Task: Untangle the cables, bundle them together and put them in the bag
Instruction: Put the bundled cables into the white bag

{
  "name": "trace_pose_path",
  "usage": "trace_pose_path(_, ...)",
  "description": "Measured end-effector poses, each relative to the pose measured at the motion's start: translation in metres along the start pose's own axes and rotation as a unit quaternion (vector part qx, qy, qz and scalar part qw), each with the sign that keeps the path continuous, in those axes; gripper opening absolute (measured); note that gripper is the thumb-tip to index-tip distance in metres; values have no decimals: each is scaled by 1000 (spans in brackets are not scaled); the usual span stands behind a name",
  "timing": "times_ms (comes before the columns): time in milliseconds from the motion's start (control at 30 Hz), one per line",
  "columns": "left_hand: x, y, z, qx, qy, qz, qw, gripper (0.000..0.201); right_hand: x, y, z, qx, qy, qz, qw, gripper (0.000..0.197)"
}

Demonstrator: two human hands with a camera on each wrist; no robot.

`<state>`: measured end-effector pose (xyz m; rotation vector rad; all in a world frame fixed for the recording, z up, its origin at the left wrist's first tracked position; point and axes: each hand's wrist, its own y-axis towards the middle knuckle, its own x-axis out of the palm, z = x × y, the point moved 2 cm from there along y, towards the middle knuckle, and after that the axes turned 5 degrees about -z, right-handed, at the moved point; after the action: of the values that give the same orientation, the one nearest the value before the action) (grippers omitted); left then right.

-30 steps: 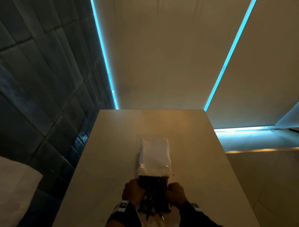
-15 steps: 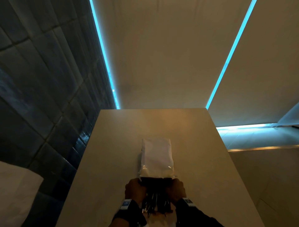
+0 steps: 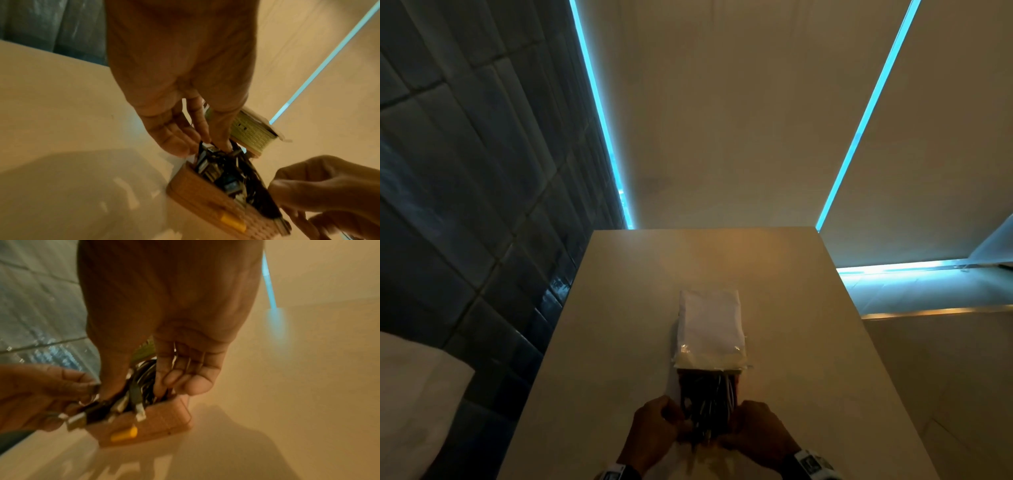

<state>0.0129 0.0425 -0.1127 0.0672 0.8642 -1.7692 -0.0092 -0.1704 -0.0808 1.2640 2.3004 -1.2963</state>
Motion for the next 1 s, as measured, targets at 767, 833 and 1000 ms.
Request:
trace_pose_path(767,15,2,-14,11,83,20,996,37,17,18,11,26,-33,46,998,35)
trace_pose_path(833,15,2,-11,24,88,14,996,38,17,18,13,14,-42,33,998,36)
trace_pose_path(1000,12,2,-5,18,104,33,994,36,18,21,17,27,-55,36,997,36)
